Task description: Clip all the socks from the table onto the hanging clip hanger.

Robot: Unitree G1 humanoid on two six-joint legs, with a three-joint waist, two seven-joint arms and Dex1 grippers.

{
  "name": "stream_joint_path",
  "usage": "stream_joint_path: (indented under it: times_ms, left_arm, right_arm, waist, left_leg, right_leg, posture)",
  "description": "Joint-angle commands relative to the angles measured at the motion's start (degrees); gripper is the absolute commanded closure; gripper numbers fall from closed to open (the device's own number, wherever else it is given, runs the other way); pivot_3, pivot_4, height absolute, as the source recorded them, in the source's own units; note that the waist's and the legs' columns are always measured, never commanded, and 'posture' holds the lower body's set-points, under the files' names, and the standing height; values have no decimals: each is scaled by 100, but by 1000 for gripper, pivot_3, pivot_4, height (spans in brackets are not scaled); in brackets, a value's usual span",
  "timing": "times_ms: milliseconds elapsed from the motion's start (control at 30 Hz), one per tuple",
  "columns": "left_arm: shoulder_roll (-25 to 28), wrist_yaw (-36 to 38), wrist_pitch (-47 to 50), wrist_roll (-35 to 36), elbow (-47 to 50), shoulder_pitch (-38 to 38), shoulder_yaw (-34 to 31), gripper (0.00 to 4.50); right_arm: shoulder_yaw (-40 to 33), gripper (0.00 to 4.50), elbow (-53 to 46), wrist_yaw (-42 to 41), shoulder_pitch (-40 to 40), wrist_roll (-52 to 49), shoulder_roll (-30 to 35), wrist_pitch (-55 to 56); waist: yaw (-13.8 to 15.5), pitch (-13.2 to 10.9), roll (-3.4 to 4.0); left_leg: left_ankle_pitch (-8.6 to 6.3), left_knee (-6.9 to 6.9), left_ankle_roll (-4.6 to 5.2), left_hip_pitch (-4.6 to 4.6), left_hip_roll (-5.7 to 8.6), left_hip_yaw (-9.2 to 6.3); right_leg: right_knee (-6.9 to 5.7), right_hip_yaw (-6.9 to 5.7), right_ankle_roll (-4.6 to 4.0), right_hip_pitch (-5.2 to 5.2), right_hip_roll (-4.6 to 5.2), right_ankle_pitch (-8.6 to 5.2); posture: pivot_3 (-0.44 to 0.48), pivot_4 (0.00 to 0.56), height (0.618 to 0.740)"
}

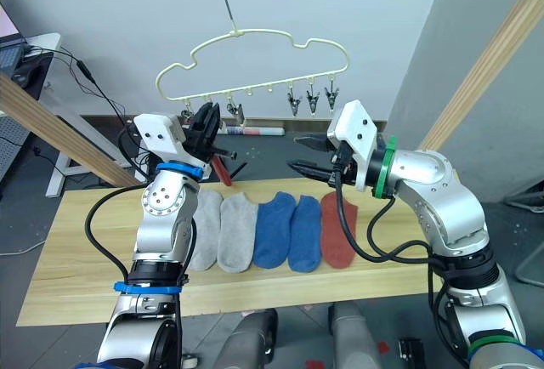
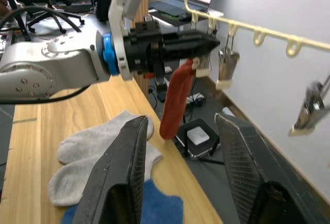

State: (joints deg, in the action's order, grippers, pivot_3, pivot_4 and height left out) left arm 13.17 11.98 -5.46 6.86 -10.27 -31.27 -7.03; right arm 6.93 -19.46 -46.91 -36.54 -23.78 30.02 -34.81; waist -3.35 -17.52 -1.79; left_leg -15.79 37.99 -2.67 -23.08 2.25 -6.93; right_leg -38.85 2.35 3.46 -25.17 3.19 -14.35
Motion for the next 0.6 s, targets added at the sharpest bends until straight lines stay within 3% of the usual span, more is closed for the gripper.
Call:
stream_joint_path:
  times_ms: [33,100,267,600]
  left_arm:
    - [76,12,29,85,197,1,-110,4498]
    - [127,20,60,87,224,-22,-135,4500]
    - [243,63,141,118,279,-33,-157,4500]
    - [397,132,306,190,294,0,-277,4500]
  right_arm:
    - [-94,2167,-196,195,160,132,73,72]
    - [13,1799,-75,401,440,471,141,259]
    - [197,77,643,1330,1102,1402,-35,508]
    - [472,31,2418,1913,1221,2004,-864,932]
  waist:
    - [0,0,0]
    - [9,1,-1]
    - [3,1,-1]
    - [-49,1,-1]
  left_leg:
    - [0,0,0,0,0,0]
    - [0,0,0,0,-1,-2]
    - [3,2,-5,1,2,5]
    - [3,1,-4,8,-3,13]
  right_leg:
    - [0,0,0,0,0,0]
    - [-1,-2,0,1,-1,0]
    - [-1,4,0,0,1,0]
    - [-11,7,1,0,-4,0]
  posture:
    - [-74,307,740]
    - [-74,307,740]
    - [-74,307,740]
    - [-65,309,740]
